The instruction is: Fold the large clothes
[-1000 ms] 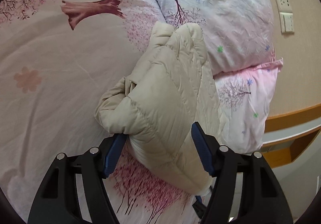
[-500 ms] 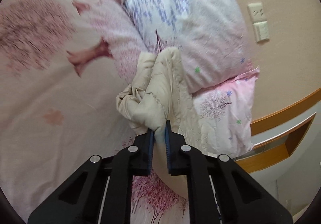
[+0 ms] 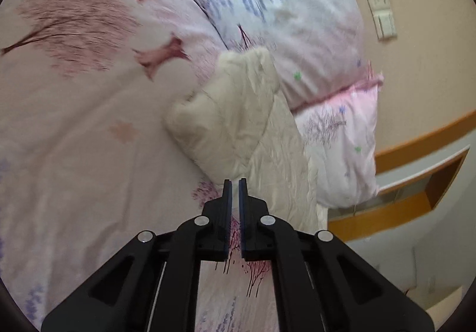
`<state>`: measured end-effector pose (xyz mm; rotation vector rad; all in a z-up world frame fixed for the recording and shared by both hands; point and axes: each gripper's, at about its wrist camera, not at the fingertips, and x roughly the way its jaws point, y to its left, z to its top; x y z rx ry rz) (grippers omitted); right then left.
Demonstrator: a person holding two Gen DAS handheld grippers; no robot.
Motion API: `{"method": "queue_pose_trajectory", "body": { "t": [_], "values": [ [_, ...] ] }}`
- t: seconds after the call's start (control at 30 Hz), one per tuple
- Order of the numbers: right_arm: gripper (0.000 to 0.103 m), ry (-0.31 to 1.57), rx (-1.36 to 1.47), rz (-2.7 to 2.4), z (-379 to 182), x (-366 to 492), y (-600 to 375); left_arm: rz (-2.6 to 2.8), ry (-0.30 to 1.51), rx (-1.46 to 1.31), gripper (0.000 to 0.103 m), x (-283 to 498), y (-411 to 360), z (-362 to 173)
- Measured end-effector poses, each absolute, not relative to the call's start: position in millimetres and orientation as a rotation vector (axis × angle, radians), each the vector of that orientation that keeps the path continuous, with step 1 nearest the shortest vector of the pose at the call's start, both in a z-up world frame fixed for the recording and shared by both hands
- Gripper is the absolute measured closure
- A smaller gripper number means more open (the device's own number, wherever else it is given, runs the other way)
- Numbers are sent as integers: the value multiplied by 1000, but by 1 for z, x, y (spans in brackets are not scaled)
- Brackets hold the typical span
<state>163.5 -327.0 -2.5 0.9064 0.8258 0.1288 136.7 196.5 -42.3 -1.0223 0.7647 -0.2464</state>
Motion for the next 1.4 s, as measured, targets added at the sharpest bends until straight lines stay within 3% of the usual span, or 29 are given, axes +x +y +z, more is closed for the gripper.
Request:
{"method": "queue_pose_trajectory", "body": {
  "t": [0.03, 0.07, 0.27, 0.53, 0.57, 0.6, 0.67, 0.73, 0.8, 0.93, 1.23, 1.33, 1.4],
  "values": [
    [67, 840, 911, 127, -3, 164, -327, -231, 785, -1002, 66, 143, 193, -42],
    [52, 849, 918, 133, -4, 161, -329, -206, 798, -986, 40, 148, 191, -41],
    [43, 920, 935, 105, -8, 160, -326, -113, 884, -938, 31, 170, 188, -47],
    [44, 923, 987, 47, -24, 169, -329, -81, 908, -960, 31, 201, 184, -59],
    [53, 915, 988, 30, -27, 171, -330, -76, 896, -972, 33, 203, 184, -60],
    [66, 899, 984, 26, -28, 173, -331, -78, 887, -985, 36, 204, 184, -60],
    [78, 861, 958, 20, -27, 175, -333, -96, 859, -1016, 57, 206, 183, -63],
    [83, 833, 947, 31, -25, 179, -334, -117, 830, -1030, 74, 208, 181, -66],
    [86, 820, 929, 41, -21, 181, -333, -135, 797, -1029, 83, 206, 182, -64],
    [88, 790, 882, 90, -8, 179, -327, -166, 733, -1002, 91, 188, 185, -48],
    [87, 830, 812, 224, -6, 147, -317, -169, 640, -1021, 91, 103, 200, -33],
    [78, 874, 773, 172, -16, 145, -317, -147, 671, -996, 90, 92, 196, -43],
    [66, 892, 776, 139, -22, 142, -321, -131, 689, -995, 86, 94, 196, -50]
  ]
}}
